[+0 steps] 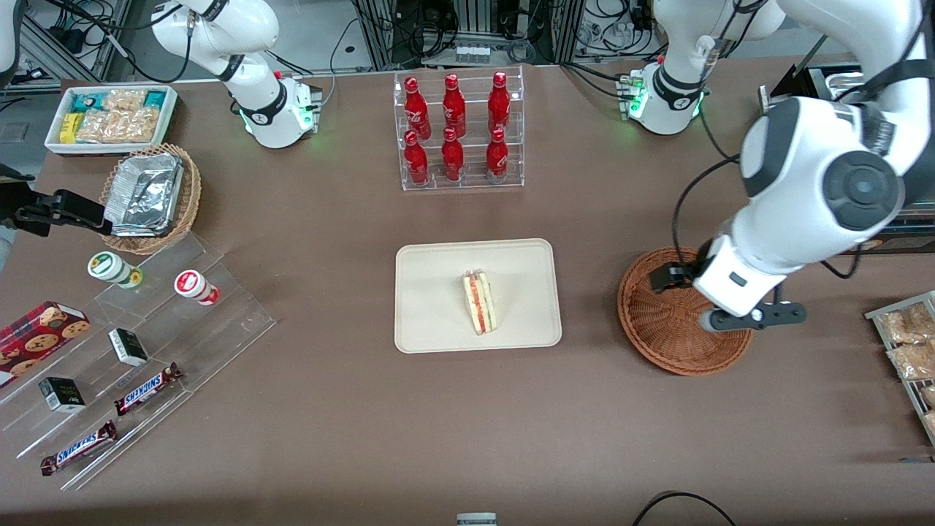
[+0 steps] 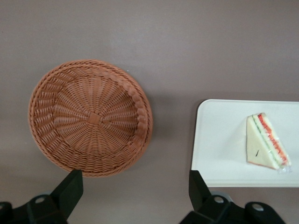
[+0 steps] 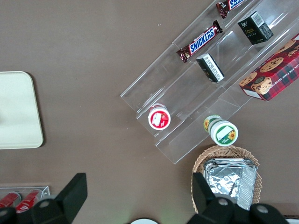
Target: Place sandwich from basket to tray
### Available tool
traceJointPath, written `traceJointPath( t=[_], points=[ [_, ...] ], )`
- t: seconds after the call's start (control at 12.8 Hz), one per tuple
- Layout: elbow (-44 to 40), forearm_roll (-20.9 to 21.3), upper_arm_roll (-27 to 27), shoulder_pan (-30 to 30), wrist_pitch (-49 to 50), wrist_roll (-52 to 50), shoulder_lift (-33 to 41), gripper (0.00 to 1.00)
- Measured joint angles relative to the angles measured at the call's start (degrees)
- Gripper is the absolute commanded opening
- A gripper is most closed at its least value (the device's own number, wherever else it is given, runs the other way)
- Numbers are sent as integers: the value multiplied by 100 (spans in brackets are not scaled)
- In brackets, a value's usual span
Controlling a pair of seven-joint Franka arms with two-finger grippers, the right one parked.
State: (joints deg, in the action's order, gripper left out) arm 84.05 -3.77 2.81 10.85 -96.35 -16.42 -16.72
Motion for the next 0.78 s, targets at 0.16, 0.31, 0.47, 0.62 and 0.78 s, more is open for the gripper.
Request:
traceJointPath(
  t=[0.16, 0.31, 0.47, 0.62, 0.78],
  points=[
    [10, 24, 375, -613, 226, 444, 146, 100],
    [162, 29, 577, -1124, 478, 1088, 502, 100],
    [441, 31, 656, -1476, 749, 1634, 982, 100],
    [582, 32, 672, -1734, 1164, 2177, 1403, 100],
    [600, 48, 672, -1905, 1498, 2510, 1712, 100]
  ],
)
